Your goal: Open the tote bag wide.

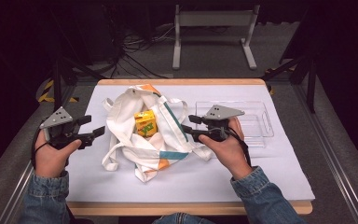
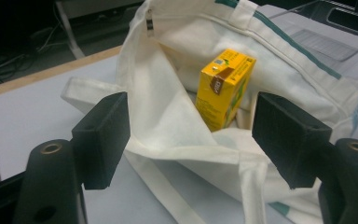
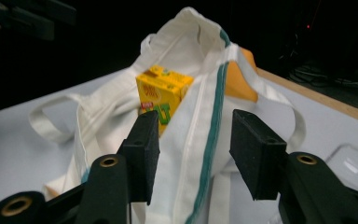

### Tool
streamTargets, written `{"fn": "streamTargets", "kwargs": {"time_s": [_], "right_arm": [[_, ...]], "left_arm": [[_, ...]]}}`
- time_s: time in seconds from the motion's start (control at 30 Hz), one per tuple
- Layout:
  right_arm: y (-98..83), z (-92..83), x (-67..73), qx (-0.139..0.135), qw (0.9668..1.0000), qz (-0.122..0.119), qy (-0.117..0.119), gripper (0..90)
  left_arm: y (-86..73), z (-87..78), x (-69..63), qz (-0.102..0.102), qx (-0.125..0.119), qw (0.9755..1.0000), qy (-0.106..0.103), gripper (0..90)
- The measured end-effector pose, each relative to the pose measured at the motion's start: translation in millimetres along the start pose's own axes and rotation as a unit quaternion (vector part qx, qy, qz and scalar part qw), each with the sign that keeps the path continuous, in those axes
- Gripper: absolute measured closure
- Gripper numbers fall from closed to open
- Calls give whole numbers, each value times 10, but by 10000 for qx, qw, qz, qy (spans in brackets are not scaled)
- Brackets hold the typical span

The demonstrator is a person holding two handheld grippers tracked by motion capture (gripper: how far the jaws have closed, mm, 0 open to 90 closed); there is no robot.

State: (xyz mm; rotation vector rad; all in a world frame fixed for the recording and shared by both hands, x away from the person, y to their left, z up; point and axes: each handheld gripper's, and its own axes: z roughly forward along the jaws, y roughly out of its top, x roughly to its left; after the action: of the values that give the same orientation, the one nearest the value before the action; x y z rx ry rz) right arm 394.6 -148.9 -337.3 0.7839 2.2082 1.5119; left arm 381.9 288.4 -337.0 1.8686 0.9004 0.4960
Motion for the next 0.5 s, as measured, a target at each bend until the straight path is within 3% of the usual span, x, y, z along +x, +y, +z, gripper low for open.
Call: {"fn": "streamTargets", "kwargs": {"time_s": [0.13,0.33,0.5], "right_arm": [[119,92,11,-251,9996,83,-45,463],[248,308,23,-89,9997,-129,-186,414],[350,507,12,-80,9993,-225,-291,393]], "left_arm": [[17,65,68,-228,-10,9996,151,279],[19,171,180,-382,-3,9985,386,278],[25,277,252,-415,-103,9982,416,277]]}}
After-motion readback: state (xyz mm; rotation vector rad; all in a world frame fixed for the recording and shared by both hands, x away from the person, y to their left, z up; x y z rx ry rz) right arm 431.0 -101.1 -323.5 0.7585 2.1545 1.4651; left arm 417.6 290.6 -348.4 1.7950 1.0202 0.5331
